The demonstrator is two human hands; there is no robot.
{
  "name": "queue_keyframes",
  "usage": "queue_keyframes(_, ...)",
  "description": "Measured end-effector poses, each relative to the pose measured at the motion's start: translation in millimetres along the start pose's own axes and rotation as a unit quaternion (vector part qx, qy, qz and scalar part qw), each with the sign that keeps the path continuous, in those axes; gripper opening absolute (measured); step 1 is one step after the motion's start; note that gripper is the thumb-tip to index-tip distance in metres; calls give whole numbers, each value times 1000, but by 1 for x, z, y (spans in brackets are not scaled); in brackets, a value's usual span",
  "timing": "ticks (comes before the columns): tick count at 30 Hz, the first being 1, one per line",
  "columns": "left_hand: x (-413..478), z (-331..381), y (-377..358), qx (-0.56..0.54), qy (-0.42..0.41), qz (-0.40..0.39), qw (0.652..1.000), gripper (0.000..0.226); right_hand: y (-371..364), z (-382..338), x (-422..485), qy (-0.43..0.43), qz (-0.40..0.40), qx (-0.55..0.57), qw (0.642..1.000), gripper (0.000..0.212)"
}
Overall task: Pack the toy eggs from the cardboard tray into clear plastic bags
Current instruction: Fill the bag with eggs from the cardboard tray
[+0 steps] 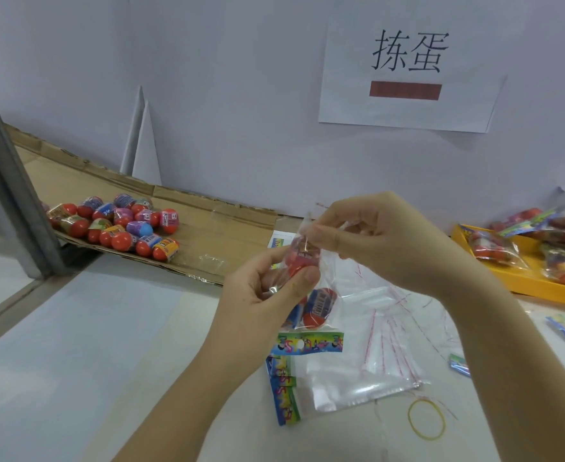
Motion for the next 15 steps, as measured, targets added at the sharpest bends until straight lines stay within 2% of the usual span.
queue_keyframes(6,0,4,-3,-17,-5,-10,1000,44,-11,-10,-3,28,-57,16,998,43)
queue_keyframes(12,-1,6,-1,-52,-11,-4,999,45,-1,-15,-3,48,-4,-6,999,20)
queue_keyframes(15,-1,5,1,-55,-9,2,998,48,-7,-13,-3,34,-6,-34,999,24)
Point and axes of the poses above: each hand's wrist, its own x-axis towards the middle knuckle, its own y-axis out of the back of the hand, z = x × y, the point moved 10 cm from there along x, towards the middle knuckle, and after that the axes turned 4 degrees about -z, right-handed, at the moved point
